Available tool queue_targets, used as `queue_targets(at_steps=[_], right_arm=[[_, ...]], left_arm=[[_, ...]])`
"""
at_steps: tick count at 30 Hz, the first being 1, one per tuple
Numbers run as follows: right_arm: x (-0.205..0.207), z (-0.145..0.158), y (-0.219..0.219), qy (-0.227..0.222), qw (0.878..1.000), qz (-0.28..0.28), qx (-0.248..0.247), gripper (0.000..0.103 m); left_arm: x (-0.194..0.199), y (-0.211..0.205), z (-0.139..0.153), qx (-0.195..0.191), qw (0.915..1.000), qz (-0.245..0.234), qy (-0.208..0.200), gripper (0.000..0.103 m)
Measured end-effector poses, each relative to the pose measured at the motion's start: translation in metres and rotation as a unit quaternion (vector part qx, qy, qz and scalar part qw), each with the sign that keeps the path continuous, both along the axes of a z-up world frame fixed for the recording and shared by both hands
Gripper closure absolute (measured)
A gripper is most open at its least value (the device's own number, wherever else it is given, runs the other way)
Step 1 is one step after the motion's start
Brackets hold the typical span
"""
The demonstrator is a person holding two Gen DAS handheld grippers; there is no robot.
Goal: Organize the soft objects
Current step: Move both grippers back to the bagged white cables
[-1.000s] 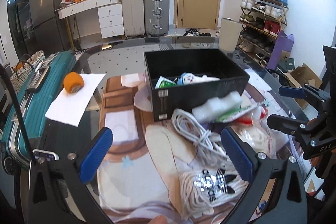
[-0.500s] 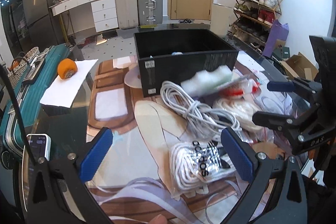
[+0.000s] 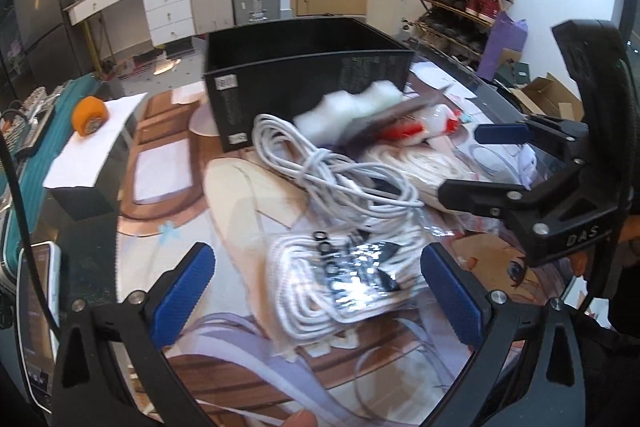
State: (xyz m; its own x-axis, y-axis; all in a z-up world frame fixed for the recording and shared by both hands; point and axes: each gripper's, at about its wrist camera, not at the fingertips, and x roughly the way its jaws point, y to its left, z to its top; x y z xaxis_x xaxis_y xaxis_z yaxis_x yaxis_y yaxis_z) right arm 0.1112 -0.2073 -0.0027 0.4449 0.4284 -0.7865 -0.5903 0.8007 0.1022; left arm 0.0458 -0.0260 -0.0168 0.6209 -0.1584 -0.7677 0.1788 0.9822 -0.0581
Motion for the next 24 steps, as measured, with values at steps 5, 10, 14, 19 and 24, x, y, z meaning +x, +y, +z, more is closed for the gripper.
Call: queue_targets(at_steps=[5,10,14,19,24], right_arm=[[0.009,-0.007,0.003,0.021,1.0,0.003,0.001,0.001],[0.011,-0.012,0.012,0.027,0.999,0.02,0.005,0.001],[0.011,-0.014,0.017,0.023,0.999,0.027,0.001,0.02],[0.006,-0.013,0.015,0.024,0.999,0.041,0.003,0.031],[0.0,-0.014,0.02,0.012,0.999,0.051,-0.014,0.036]], left_arm=[[0.002,-0.008,-0.006,0.016,0.9996,-0.014,0.015,0.0],[0.006,-0.004,-0.01,0.004,0.9994,-0.02,0.029,0.0],[0.005,0.008,-0.01,-0.003,0.9993,-0.015,0.034,0.0],[0.003,0.03,-0.01,-0.008,0.9992,0.002,0.038,0.0],[0.001,0.037,-0.009,-0.018,0.999,0.009,0.04,0.0]])
